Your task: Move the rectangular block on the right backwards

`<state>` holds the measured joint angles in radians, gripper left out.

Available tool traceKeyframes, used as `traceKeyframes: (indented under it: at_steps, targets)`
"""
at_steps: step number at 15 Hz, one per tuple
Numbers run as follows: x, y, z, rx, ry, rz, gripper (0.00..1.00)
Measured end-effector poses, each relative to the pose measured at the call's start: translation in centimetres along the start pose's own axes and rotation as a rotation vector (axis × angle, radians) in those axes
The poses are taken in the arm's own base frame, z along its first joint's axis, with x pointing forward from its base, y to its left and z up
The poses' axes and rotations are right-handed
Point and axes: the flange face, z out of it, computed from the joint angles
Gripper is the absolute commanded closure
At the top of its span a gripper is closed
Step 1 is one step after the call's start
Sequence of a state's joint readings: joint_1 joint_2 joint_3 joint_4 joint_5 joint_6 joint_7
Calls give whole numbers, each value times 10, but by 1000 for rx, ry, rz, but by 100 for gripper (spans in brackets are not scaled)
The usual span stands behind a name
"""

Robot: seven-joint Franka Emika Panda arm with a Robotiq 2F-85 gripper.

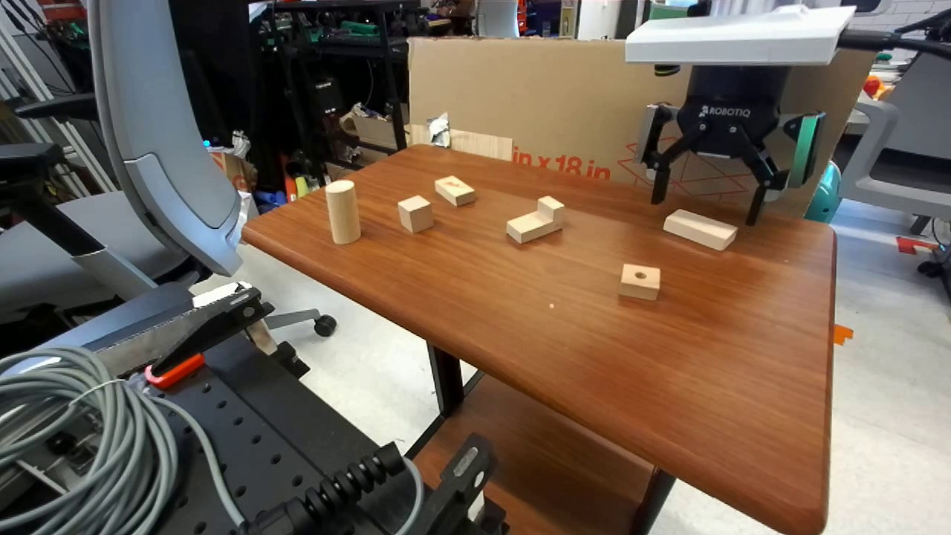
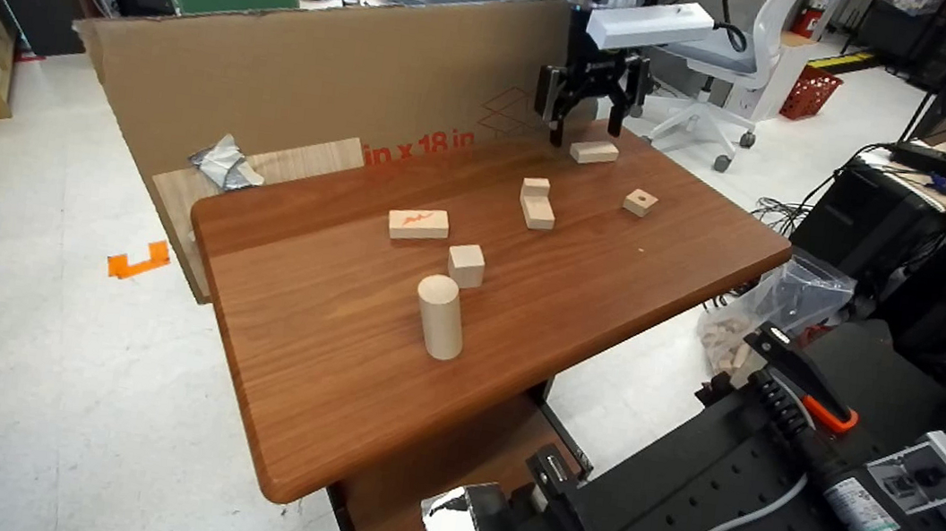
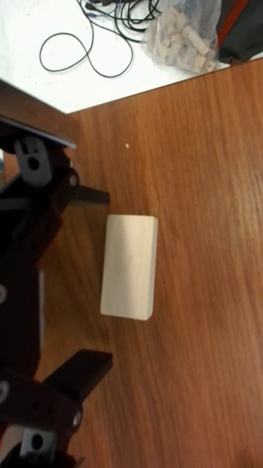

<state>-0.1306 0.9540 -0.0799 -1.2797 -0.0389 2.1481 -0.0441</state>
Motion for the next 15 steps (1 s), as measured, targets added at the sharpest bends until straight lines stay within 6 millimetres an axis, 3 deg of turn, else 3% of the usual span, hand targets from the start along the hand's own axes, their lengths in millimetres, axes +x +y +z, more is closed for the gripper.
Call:
traceKeyframes:
  at_steps: [4,7,15]
  targets:
    - [-16,-5,-28,8,103,-82,0]
    - [-40,-6,-50,13,119,-166,0]
    - [-145,-21,-75,-19,17,-423,0]
